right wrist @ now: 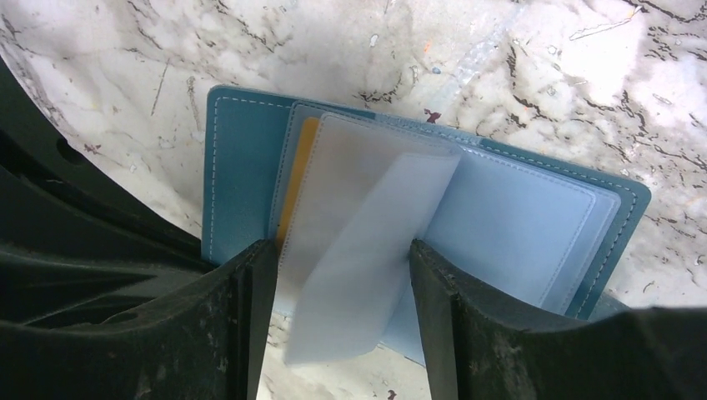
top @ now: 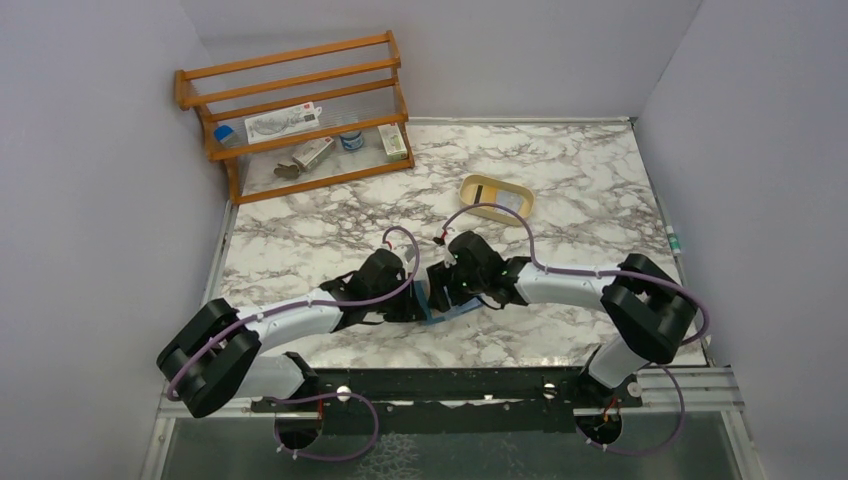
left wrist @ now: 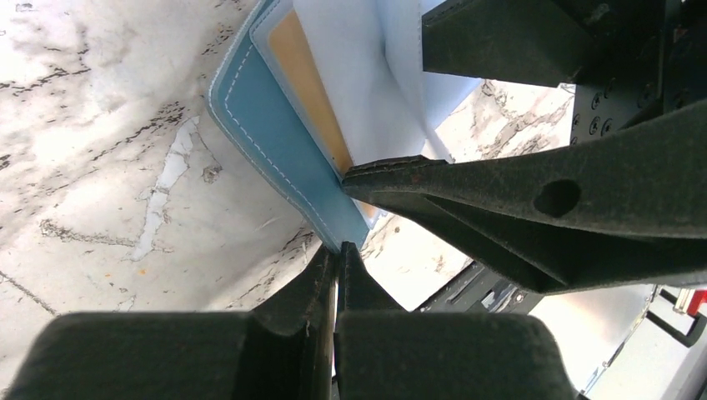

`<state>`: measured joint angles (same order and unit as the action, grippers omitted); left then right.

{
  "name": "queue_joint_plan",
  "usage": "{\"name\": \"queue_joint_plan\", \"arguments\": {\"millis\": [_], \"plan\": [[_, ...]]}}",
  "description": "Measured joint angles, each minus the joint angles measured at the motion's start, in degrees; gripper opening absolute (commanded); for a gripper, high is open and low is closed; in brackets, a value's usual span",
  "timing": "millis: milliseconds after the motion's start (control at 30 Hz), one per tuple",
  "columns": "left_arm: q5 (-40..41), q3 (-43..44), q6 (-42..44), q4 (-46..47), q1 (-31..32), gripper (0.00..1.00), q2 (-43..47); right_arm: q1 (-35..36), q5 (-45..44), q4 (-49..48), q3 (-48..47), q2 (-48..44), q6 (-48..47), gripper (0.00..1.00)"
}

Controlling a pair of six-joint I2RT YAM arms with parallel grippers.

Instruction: Take the credit cards out of the card holder

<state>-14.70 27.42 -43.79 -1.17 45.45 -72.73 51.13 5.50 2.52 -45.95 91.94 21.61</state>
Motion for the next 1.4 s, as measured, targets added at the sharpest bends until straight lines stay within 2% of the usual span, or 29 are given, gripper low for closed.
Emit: {"name": "queue_joint_plan", "arguments": {"millis": [200, 400, 833, 1200, 1300, 1400], "plan": [[0.0, 0.0, 0.1, -0.2, 0.0, 0.00, 0.5, -1.7, 3.0, -1.6, 1.3, -0.5, 0.0, 0.64], [0.0, 0.0, 0.2, -0.2, 0.0, 0.00, 0.5, -1.8, 1.0, -0.4, 0.9, -0.7, -0.2, 0.64], [0.0, 0.0, 0.4, 1.0, -0.1, 0.00, 0.5, -1.9, -11.4, 8.4, -2.4, -1.7, -1.6, 0.65], [-0.3, 0.0, 0.6, 0.7, -0.3, 0.00, 0.5, -3.9, -30.8, 24.2, -9.3, -2.6, 0.9, 0.65], [-0.3, -0.4, 0.6, 0.9, -0.4, 0.00, 0.4, -3.9, -27.7, 21.8, -7.8, -5.3, 0.1, 0.65], [-0.3, -1.3, 0.6, 1.7, -0.4, 0.00, 0.3, -3.9, -17.5, 16.0, -2.4, -12.1, -0.8, 0.65]]}}
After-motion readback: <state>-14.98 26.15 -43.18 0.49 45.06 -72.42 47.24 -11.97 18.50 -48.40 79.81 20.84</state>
